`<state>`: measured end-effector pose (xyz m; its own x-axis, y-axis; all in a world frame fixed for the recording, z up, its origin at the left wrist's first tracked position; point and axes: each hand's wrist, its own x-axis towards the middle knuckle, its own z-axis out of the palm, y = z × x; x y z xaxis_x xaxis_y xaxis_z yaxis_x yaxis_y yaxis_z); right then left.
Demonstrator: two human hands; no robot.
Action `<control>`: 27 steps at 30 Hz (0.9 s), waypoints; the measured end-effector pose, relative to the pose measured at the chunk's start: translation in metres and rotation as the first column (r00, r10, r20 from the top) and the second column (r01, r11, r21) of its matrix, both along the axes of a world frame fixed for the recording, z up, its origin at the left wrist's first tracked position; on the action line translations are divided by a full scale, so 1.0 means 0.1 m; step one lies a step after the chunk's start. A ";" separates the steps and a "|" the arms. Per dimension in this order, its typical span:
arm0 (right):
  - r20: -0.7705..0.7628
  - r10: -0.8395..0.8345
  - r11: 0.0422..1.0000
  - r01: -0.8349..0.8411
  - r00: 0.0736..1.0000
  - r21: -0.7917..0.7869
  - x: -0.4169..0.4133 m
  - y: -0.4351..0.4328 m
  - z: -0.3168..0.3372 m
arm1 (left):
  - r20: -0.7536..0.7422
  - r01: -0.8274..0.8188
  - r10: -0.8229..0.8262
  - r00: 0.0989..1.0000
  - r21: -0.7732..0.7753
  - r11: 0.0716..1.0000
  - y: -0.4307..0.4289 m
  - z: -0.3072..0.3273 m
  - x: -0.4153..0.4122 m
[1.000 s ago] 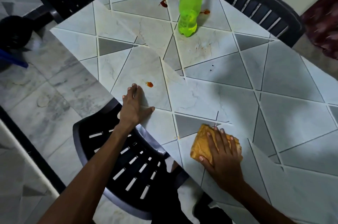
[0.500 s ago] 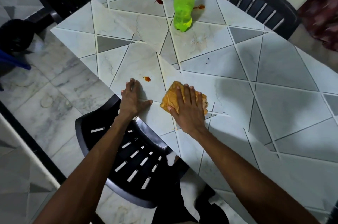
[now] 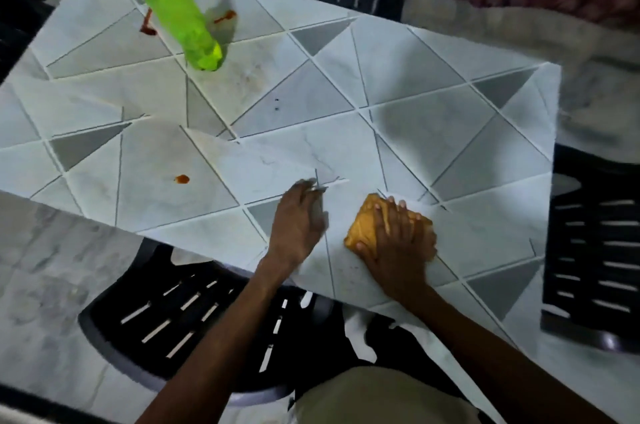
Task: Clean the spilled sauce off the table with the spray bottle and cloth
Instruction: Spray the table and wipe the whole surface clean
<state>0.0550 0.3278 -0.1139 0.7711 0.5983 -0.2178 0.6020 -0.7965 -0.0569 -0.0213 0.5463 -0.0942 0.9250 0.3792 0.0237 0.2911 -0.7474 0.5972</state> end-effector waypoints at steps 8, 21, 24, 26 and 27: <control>-0.007 -0.210 0.972 0.209 0.978 0.105 0.62 -0.41 -0.07 | -0.089 0.204 -0.195 0.977 0.105 0.973 -0.47 -0.07 0.38; -0.026 -0.597 0.798 0.596 0.802 0.083 -0.13 -1.92 0.00 | -0.236 0.508 -0.486 0.842 0.040 0.860 -1.80 -0.13 0.84; -0.024 -0.671 0.731 0.666 0.741 0.147 0.64 -1.82 -0.08 | -0.271 0.499 -0.465 0.843 0.066 0.864 -1.83 -0.18 0.82; -0.064 -0.712 0.680 0.709 0.699 0.185 1.23 -1.80 -0.10 | -0.282 0.502 -0.462 0.841 0.092 0.860 -1.84 -0.18 0.84; -0.082 -0.717 0.670 0.717 0.692 0.191 1.44 -1.78 -0.10 | -0.282 0.498 -0.456 0.844 0.097 0.862 -1.85 -0.16 0.84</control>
<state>0.1994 0.1498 -0.1241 0.9806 -0.1101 -0.1621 -0.1497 -0.9546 -0.2574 0.0629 0.3615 -0.1104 0.9744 -0.1008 -0.2010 -0.0084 -0.9096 0.4155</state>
